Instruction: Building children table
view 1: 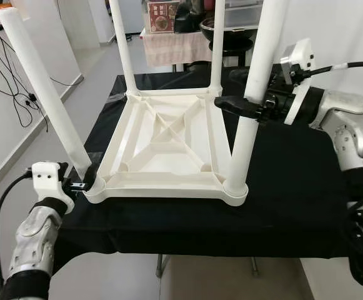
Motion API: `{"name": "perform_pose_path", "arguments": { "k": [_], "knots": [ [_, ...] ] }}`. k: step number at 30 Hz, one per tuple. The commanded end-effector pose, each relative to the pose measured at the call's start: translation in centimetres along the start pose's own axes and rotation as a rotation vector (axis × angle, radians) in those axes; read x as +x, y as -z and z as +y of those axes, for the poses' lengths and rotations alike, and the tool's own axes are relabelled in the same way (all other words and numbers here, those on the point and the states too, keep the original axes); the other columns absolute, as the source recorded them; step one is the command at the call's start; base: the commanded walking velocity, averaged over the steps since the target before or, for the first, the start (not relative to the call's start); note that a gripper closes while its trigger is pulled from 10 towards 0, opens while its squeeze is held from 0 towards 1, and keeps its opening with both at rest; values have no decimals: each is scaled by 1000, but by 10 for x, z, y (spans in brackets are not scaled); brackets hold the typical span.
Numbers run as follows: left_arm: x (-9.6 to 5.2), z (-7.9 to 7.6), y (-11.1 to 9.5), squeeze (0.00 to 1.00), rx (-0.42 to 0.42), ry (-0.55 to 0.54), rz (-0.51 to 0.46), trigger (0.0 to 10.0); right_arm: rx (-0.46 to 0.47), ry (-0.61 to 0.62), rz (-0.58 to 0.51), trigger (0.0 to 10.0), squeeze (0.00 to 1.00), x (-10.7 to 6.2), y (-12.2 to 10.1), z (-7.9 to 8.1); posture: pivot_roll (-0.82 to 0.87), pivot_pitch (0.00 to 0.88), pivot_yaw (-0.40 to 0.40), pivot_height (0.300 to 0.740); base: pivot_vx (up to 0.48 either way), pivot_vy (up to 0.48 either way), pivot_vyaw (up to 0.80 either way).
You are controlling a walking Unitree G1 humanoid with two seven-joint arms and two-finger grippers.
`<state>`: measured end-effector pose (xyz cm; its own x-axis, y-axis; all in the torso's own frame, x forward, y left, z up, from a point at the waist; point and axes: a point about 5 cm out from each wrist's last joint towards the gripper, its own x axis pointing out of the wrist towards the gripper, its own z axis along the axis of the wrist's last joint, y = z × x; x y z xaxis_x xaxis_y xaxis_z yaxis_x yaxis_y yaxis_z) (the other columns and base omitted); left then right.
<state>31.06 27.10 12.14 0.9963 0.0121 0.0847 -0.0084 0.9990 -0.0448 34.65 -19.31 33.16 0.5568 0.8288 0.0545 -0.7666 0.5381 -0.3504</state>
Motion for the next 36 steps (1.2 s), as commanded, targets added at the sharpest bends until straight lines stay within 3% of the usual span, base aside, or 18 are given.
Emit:
{"name": "perform_pose_path", "arguments": {
  "k": [1,11,16,17,19,20,21,22,24,28,36],
  "knots": [
    [-4,16,4,0,28,-56,34,10000,-25,3,-24,10000,0,-2,-12,-1,-161,40,44,740,0,0,0],
    [3,12,4,0,34,-42,16,10000,5,53,0,10000,0,-32,-29,-5,-189,46,43,740,0,0,0],
    [4,13,6,0,39,-40,14,10000,39,69,21,10000,0,-31,-29,-2,-192,44,44,740,0,0,0],
    [3,14,5,0,37,-45,12,10000,64,75,19,7922,0,-28,-29,-1,-188,42,44,740,0,0,0],
    [4,15,5,0,36,-49,11,10000,82,79,18,7922,0,-25,-28,0,-188,42,44,740,0,0,0],
    [3,16,5,0,34,-55,5,1216,120,107,18,706,0,-21,-26,-1,-188,42,45,740,0,0,0],
    [3,16,5,0,34,-55,5,1216,120,107,18,706,0,-21,-26,-1,-188,42,45,740,0,0,0],
    [3,17,4,0,33,-59,1,0,147,126,20,0,0,-19,-25,-1,-188,42,45,740,0,0,0],
    [3,18,4,0,31,-60,-3,0,173,137,35,0,0,-15,-20,1,-190,41,46,740,0,0,0],
    [2,18,5,0,16,-68,-14,0,271,118,97,0,0,-3,7,23,-191,41,46,740,0,0,0],
    [3,21,-2,0,3,-78,-52,0,293,185,117,0,0,-4,18,21,-194,40,54,740,0,0,0]
  ]
}}
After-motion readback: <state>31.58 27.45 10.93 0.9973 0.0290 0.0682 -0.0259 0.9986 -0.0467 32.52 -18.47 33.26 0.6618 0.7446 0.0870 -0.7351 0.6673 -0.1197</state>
